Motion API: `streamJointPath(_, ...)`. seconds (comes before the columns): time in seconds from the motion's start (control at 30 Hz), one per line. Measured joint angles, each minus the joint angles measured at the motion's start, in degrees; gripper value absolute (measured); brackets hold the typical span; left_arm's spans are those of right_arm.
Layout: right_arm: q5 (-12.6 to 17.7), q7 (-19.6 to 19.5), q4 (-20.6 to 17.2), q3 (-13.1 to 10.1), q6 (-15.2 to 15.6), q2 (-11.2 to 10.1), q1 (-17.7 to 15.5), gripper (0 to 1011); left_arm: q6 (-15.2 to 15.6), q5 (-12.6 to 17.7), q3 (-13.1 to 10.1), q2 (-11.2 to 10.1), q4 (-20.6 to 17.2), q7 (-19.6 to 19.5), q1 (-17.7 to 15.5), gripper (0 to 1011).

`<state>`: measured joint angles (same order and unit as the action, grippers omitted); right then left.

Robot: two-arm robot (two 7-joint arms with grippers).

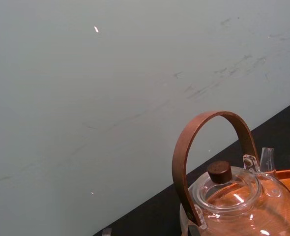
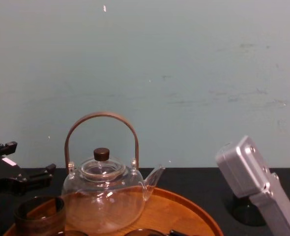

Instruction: Pick up the glass from the table and place it on the tray.

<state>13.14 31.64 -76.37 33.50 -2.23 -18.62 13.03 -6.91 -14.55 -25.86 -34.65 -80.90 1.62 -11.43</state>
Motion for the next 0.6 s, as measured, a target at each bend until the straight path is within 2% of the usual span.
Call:
streamJointPath(0.2,0.00,-0.01,-0.03,-0.03,-0.03,-0.03,-0.03,908,0.00,0.00,0.00,0.00,0.00,0.00,0.00,1002)
streamJointPath(0.27,0.00,-0.02,-0.06,-0.04,-0.04,-0.03,-0.04,968,0.00,0.00,0.00,0.00,0.00,0.00,0.00,1001)
streamJointPath(0.37,0.00,-0.03,-0.07,-0.06,-0.04,-0.04,-0.06,1002,0.00,0.00,0.00,0.00,0.00,0.00,0.00,1001)
streamJointPath(0.6,0.00,-0.06,-0.10,-0.08,-0.04,-0.07,-0.08,1002,0.00,0.00,0.00,0.00,0.00,0.00,0.00,1001)
